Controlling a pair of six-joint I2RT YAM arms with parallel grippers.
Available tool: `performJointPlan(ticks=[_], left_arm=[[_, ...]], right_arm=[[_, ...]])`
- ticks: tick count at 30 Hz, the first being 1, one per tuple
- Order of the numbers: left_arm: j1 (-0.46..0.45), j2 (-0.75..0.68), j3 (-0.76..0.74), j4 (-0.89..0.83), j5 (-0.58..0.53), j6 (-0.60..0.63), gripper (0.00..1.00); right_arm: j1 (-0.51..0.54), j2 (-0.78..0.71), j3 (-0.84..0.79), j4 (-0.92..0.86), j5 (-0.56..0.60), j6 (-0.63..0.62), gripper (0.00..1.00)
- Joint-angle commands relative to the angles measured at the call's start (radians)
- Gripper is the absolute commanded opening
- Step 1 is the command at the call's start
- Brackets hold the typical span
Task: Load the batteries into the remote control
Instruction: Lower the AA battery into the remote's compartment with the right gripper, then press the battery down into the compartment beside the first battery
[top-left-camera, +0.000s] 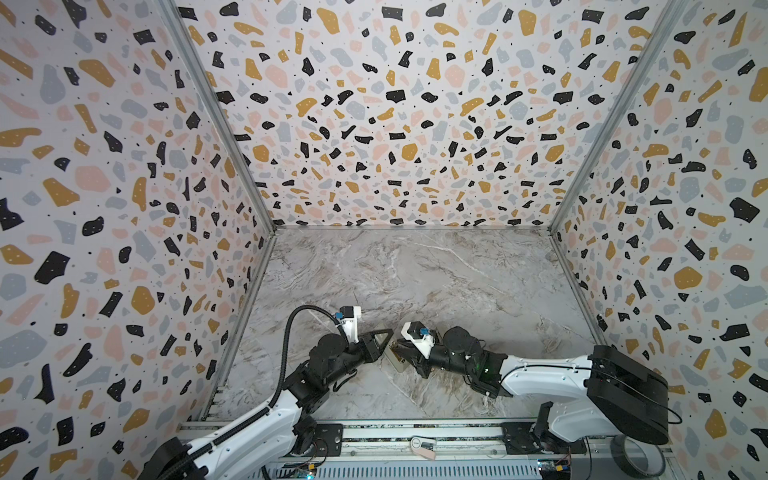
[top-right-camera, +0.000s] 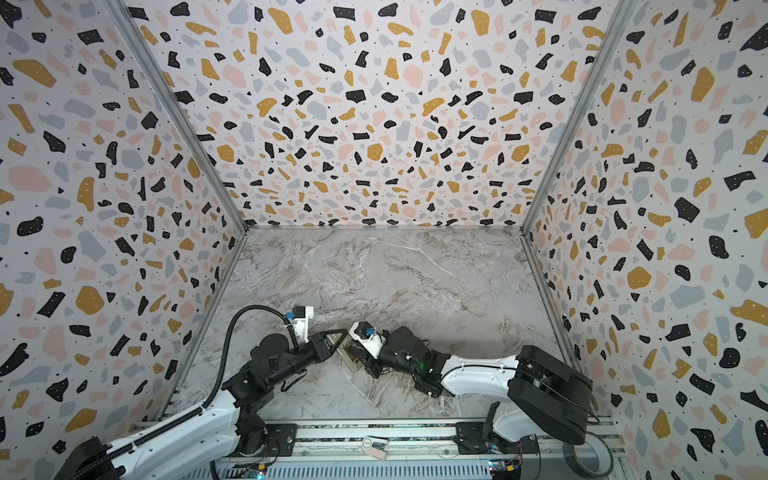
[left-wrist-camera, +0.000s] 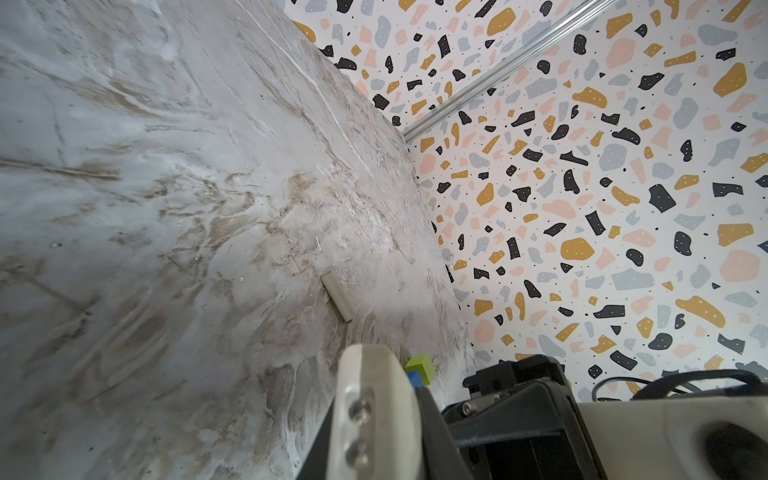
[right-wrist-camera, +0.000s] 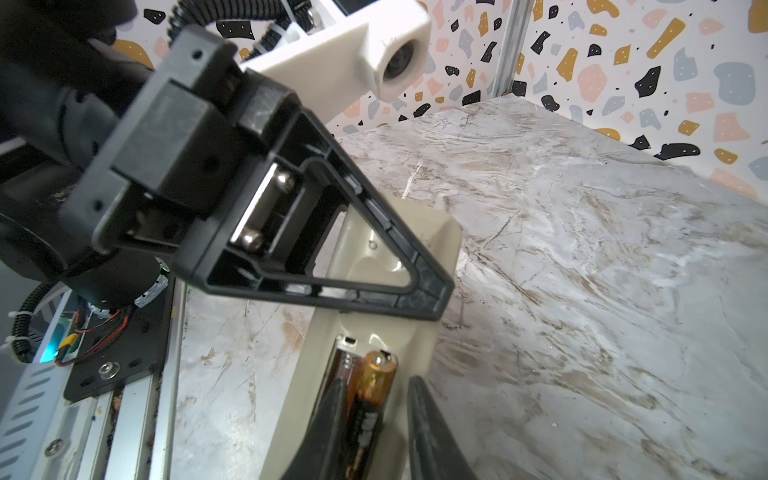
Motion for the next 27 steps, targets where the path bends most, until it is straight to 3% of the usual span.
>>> performJointPlan(ticks=[1, 17, 27], left_arm=[[0.002, 0.000, 0.026, 0.062, 0.020, 0.014, 0.00], [0.002, 0.043, 0.054, 0.008, 0.053, 0.037, 0.00], [0.002, 0.075, 0.115, -0.112, 0.134, 0.103, 0.00]], right_arm=[[-0.006, -0.034, -0.007, -0.017, -0.010, -0.016, 0.30], [0.010, -0.120, 0.008, -0.083, -0.035, -0.065, 0.47], [0.034, -0.248, 0.080, -0.429, -0.012, -0.410, 0.47]])
